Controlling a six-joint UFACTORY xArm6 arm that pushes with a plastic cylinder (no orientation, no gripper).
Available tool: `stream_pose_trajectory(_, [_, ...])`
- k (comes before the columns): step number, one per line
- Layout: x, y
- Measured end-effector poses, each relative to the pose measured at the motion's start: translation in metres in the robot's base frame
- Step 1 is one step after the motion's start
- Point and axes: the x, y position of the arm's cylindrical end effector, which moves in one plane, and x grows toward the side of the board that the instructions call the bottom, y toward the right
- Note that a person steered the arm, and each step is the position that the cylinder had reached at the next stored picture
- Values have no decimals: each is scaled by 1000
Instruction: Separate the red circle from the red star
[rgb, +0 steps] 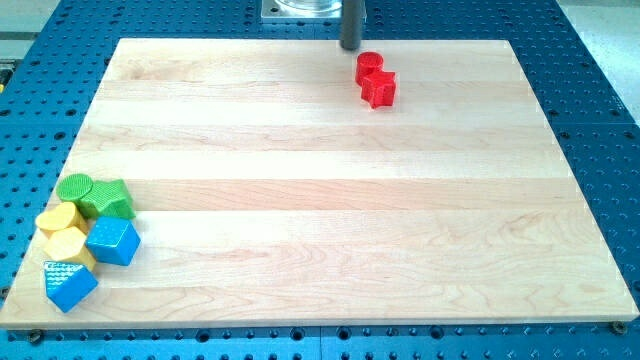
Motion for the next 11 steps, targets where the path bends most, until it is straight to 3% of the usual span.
stream_pose_trajectory(2, [72,29])
stream_pose_trajectory(3, [112,-12])
stream_pose_trajectory(4, [105,-61])
stream_pose_trajectory(5, [83,-18])
stream_pose_trajectory(6, [56,-44])
stream_pose_trajectory(7, [103,-151])
stream_pose_trajectory(8, [181,-202])
stream_pose_trajectory(9, [141,-195])
stream_pose_trajectory(11, [243,-185])
